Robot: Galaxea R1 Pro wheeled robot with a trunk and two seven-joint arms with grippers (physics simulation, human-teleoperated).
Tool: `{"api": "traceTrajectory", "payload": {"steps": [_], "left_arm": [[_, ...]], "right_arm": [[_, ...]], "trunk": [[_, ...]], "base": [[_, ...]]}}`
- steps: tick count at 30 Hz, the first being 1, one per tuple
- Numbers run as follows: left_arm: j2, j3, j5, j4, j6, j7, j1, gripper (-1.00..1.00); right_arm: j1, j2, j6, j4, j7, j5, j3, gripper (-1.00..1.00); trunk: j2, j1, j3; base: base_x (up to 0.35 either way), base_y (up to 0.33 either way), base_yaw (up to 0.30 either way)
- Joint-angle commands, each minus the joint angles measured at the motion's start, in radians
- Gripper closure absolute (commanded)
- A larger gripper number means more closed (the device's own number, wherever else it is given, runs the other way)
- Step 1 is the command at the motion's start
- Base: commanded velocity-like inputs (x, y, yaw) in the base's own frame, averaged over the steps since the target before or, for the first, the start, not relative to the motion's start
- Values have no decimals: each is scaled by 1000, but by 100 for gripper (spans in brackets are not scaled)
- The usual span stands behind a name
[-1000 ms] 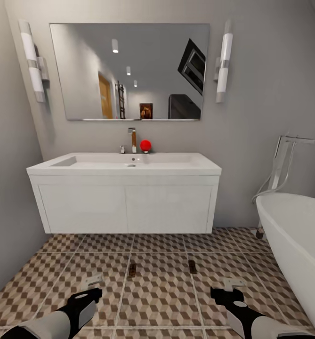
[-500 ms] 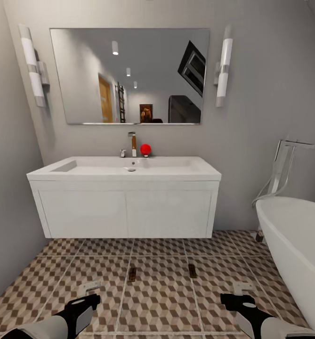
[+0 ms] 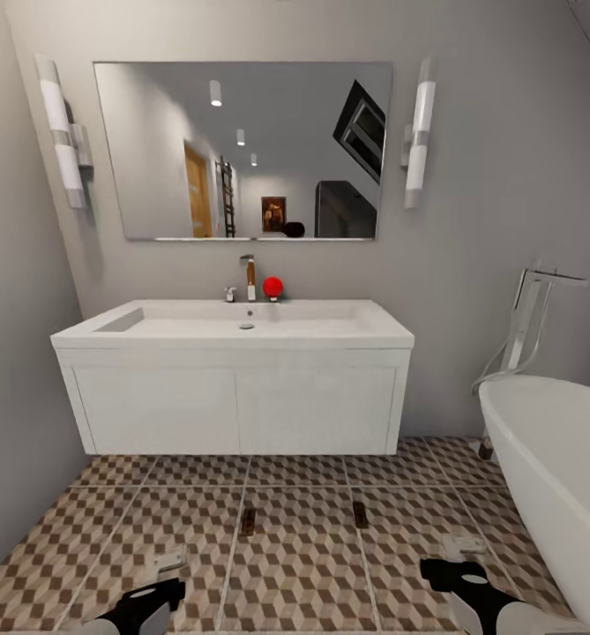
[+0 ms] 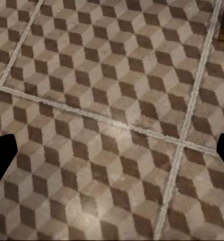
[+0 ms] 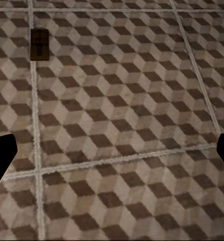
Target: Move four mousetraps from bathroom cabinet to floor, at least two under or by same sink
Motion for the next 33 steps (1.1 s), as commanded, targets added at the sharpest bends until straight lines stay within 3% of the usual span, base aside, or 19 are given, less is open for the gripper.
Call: {"api": "traceTrajectory", "payload": {"steps": [1, 23, 33], "left_arm": [[-1, -9, 9, 0, -2, 2, 7, -100], [-12, -8, 7, -2, 1, -5, 184, -100], [-12, -8, 9, -1, 1, -91, 252, -100]], "right_arm": [[6, 0, -6, 3, -1, -7, 5, -100], [169, 0, -5, 3, -5, -7, 5, -100], [250, 5, -5, 3, -5, -6, 6, -100]], "trunk": [[7, -4, 2], [161, -88, 71], [231, -127, 102]], "base": [[0, 0, 0], [0, 0, 0], [0, 0, 0]]}}
